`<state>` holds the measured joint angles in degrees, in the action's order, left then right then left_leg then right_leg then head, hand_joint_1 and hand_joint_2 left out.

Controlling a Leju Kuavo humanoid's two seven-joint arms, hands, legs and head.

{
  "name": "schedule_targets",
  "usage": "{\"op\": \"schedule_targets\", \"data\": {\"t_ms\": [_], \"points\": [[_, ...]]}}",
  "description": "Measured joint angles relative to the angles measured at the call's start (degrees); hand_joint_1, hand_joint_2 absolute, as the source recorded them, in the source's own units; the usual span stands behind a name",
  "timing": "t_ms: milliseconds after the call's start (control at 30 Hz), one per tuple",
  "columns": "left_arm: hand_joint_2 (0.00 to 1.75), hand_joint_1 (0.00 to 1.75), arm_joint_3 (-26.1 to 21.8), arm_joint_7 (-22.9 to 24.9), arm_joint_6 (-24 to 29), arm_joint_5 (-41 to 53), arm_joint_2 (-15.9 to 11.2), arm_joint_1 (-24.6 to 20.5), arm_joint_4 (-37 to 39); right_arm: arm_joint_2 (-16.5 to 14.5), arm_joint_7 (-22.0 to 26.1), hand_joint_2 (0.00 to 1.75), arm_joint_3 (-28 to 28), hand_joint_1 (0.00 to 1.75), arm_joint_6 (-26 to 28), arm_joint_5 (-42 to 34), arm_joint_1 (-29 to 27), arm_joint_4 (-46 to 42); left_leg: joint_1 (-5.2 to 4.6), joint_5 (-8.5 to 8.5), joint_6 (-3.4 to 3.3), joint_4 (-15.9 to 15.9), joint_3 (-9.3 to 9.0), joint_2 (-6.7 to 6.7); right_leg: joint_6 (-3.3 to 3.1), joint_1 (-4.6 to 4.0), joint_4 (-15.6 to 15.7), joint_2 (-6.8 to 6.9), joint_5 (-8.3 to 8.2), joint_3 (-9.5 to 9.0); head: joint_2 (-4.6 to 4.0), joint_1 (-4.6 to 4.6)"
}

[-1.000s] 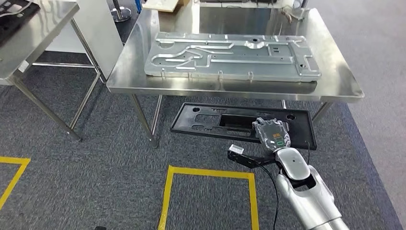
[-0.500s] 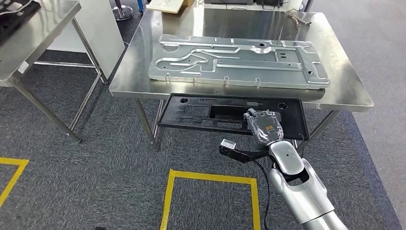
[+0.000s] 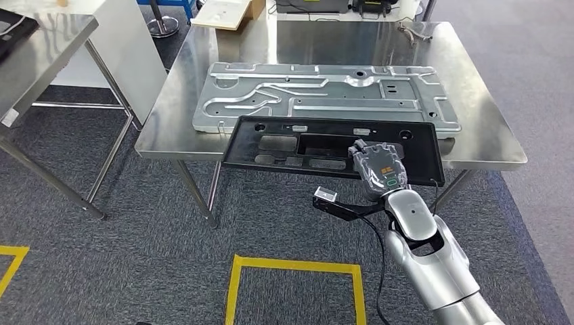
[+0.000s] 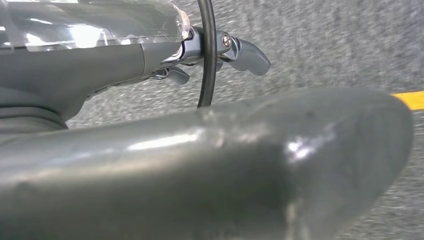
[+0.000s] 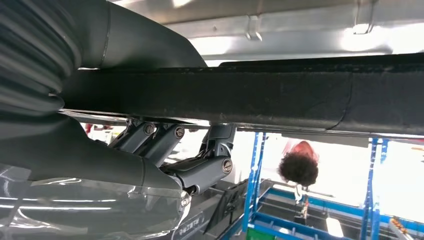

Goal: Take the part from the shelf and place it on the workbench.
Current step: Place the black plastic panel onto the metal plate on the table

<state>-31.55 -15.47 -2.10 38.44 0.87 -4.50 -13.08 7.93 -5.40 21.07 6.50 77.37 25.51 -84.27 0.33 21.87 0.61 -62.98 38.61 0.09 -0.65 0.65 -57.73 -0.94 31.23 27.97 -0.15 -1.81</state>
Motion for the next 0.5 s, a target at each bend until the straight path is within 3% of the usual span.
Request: {"op": "schedule_targets", "data": {"t_ms": [67,167,233,300,367,400,433,500], "points": [[0.0,0.0,-0.1,0.0,0.0,0.0,0.0,-0.1,0.1,0.1,-0.1,1.75,0.0,1.75,-0.1,0.0,0.2,0.0,-0.38,0.75,-0.68,2.5,-1.41,-0.03,0.64,-0.1,0.2,-0.05,0.61,-0.47,0.0,-0.01],[0.0,0.0,-0.2,-0.1,0.0,0.1,0.0,-0.1,0.1,0.1,-0.1,1.75,0.0,1.75,-0.2,0.0,0.3,-0.1,-0.15,2.09,-1.64,4.4,-3.13,-0.08,1.6,-0.02,-1.7,0.05,-0.18,0.18,0.01,-0.02],[0.0,0.0,-0.2,-0.1,0.0,0.2,0.0,-0.1,0.1,-0.1,-0.1,1.75,-0.1,1.75,-0.3,-0.1,0.5,-0.1,0.09,2.77,-2.22,5.3,-4.77,-0.12,2.15,0.09,-7.1,0.2,-0.22,3.64,0.01,-0.02],[0.0,0.0,-0.4,-0.1,0.0,0.2,0.1,-0.1,0.1,-0.5,-0.1,1.75,-0.2,1.75,-0.4,-0.2,0.5,-0.1,0.11,3.86,-2.56,5.6,-6.19,-0.12,2.49,0.2,-13.6,0.31,1.89,8.91,0.0,-0.01],[0.0,0.0,-0.6,-0.1,0.0,0.2,0.1,0.1,0.1,-0.6,-0.1,1.75,-0.3,1.75,-0.6,-0.3,0.3,0.1,0.12,5.26,-2.53,5.6,-7.88,-0.23,2.68,0.29,-15.6,0.42,3.67,12.72,0.0,-0.01],[0.0,0.0,-0.7,-0.1,0.0,0.2,0.1,0.1,0.1,-0.6,-0.1,1.75,-0.3,1.75,-0.7,-0.3,0.2,0.2,0.13,6.03,-2.41,5.6,-8.87,-0.31,2.69,0.31,-14.3,0.5,3.02,13.46,0.0,-0.01],[0.0,0.0,-0.8,-0.1,0.0,0.3,0.2,0.2,0.1,-0.6,-0.1,1.75,-0.4,1.75,-0.7,-0.3,0.2,0.2,0.14,6.91,-2.23,5.6,-10.01,-0.37,2.65,0.31,-11.5,0.59,0.88,13.56,0.0,-0.01],[0.0,0.0,-1.0,-0.1,0.0,0.5,0.3,0.3,0.2,-0.7,-0.1,1.75,-0.5,1.75,-0.8,-0.4,0.2,0.4,0.11,8.64,-1.7,5.5,-11.74,-0.4,2.19,0.12,-4.9,0.89,-6.29,13.05,0.0,-0.02]]}}
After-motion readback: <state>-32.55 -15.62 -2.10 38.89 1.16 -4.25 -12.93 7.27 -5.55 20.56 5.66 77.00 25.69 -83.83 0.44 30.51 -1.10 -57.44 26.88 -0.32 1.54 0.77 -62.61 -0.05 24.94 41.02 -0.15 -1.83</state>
